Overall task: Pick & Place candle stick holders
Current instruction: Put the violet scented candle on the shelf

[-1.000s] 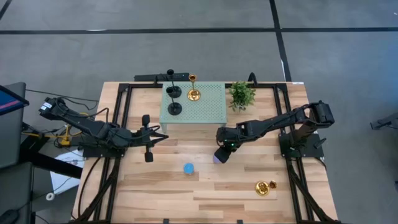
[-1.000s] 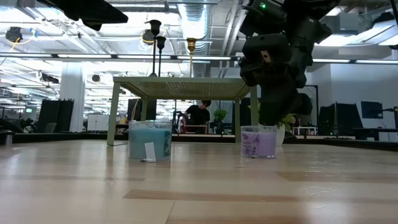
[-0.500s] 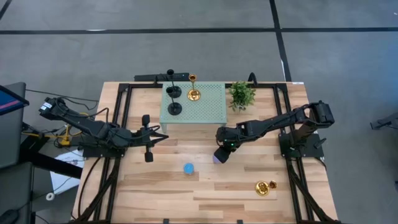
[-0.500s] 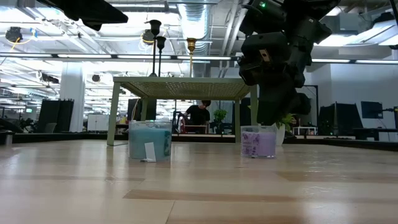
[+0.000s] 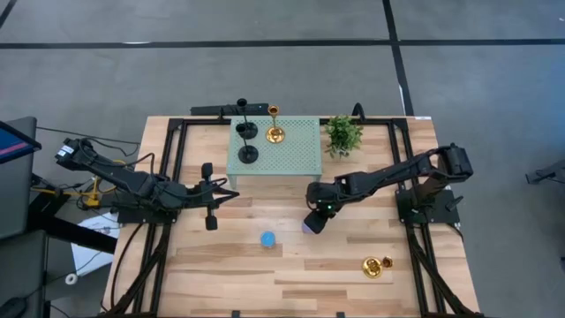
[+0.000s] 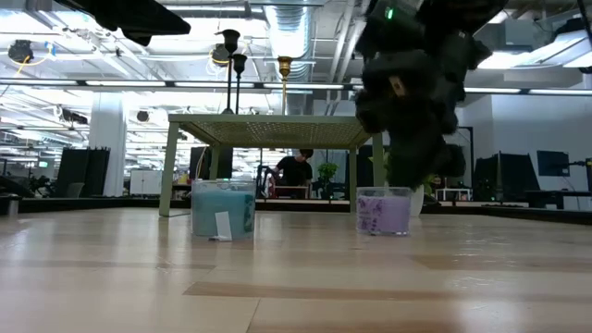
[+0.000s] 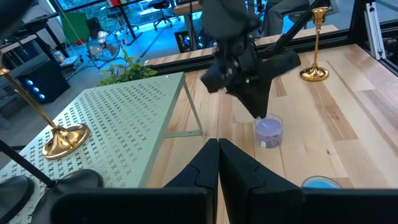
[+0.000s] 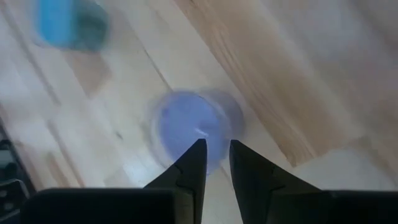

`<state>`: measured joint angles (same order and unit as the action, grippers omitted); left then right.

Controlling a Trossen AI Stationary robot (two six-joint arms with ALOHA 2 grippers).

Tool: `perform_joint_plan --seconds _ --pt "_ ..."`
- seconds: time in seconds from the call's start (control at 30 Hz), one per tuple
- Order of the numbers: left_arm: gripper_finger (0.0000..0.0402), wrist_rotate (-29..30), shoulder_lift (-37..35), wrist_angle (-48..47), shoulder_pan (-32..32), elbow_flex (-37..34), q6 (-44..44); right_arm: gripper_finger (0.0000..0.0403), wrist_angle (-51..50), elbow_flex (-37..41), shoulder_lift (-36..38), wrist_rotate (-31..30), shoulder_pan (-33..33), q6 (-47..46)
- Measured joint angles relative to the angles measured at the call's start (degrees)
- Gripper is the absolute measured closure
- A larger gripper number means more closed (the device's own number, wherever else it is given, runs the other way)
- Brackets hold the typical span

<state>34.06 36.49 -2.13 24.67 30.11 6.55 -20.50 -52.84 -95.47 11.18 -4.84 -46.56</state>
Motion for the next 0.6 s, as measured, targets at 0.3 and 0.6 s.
perform_joint_plan --seconds 0.3,0.6 --pt "0.0390 0.0 0.0 -0.2 0.0 0.0 0.0 0.0339 8.8 -0.3 -7.6 10.0 0.0 -1.7" --pt "0.0390 0.0 0.0 -0.4 0.0 0.0 0.0 0.0356 6.0 0.1 -2.8 6.3 0.6 0.2"
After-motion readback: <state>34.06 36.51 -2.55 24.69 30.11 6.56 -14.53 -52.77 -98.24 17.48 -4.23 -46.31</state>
